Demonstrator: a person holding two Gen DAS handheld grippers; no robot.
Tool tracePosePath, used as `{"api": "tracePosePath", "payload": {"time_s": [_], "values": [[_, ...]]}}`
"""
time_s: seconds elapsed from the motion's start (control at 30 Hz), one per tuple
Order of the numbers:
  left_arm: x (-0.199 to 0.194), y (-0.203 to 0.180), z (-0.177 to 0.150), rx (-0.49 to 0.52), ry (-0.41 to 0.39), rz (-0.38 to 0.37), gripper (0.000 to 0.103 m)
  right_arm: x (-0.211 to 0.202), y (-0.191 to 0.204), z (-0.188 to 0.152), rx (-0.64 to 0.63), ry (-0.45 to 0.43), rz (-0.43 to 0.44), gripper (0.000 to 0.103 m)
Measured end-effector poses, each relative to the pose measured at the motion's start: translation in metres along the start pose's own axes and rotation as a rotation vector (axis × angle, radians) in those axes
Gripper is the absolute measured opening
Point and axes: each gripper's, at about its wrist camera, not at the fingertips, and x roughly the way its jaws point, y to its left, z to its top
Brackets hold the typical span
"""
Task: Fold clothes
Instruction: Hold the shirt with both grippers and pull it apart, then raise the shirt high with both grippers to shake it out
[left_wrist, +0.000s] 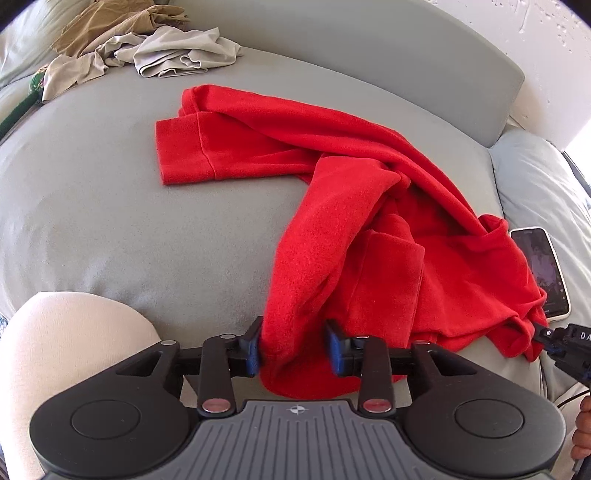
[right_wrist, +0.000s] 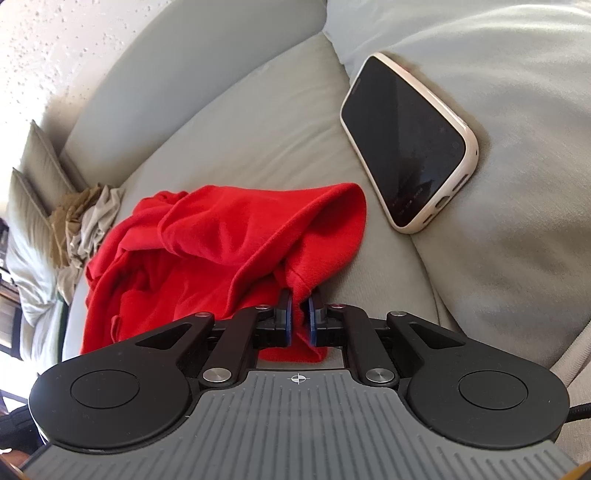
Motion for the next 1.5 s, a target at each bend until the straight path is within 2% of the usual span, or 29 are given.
{"api": "tracePosePath", "payload": {"time_s": [0.07, 0.13, 0.2, 0.3, 0.43, 0.5, 0.53, 0.6, 0.67, 0.77, 0.97, 1.27, 1.37, 1.43, 1.5], "values": [[0.001, 0.003, 0.000, -0.022, -0.007, -0.024, 0.022, 0.000, -0.002, -0.003, -0.018, -0.018, 0.019, 0.013], [0.003, 0.009, 0.000, -0.078, 0.002, -0.062, 0.007, -0.001, -0.004, -0.006, -0.037, -0.035, 0.051, 0.017], [0.003, 0.014, -0.002, -0.119, -0.001, -0.074, 0.007, -0.001, -0.007, -0.008, -0.053, -0.050, 0.095, 0.033], [0.005, 0.017, -0.003, -0.154, -0.004, -0.081, 0.007, 0.000, -0.007, -0.010, -0.056, -0.067, 0.138, 0.047], [0.007, 0.019, -0.002, -0.173, -0.002, -0.090, 0.009, 0.007, -0.014, -0.013, -0.007, -0.098, 0.172, 0.047], [0.008, 0.022, -0.002, -0.181, -0.002, -0.098, 0.009, 0.006, -0.025, -0.011, 0.080, -0.086, 0.211, 0.045], [0.008, 0.023, -0.002, -0.187, -0.002, -0.102, 0.009, 0.005, -0.029, -0.010, 0.110, -0.073, 0.212, 0.040], [0.008, 0.026, -0.002, -0.197, -0.001, -0.111, 0.009, 0.004, -0.031, -0.009, 0.123, -0.056, 0.173, 0.015], [0.007, 0.028, -0.003, -0.206, -0.003, -0.115, 0.008, 0.003, -0.031, -0.010, 0.118, -0.048, 0.139, 0.006], [0.005, 0.030, -0.003, -0.226, -0.008, -0.122, 0.008, 0.003, -0.022, -0.011, 0.055, -0.055, 0.097, 0.005], [0.006, 0.030, -0.002, -0.215, -0.004, -0.119, 0.007, 0.003, -0.015, -0.008, 0.014, -0.039, 0.060, 0.006], [0.003, 0.017, 0.002, -0.107, 0.014, -0.097, 0.004, 0.003, -0.004, -0.003, -0.045, -0.014, 0.006, 0.006], [-0.005, 0.026, 0.012, -0.177, 0.052, -0.178, 0.004, -0.002, -0.010, 0.009, 0.090, 0.026, 0.032, 0.005], [-0.016, 0.036, 0.021, -0.252, 0.063, -0.264, 0.004, -0.009, -0.011, 0.016, 0.161, 0.066, 0.074, 0.005], [-0.039, 0.045, 0.027, -0.298, 0.037, -0.363, 0.004, -0.021, -0.009, 0.021, 0.217, 0.103, 0.131, 0.005]]}}
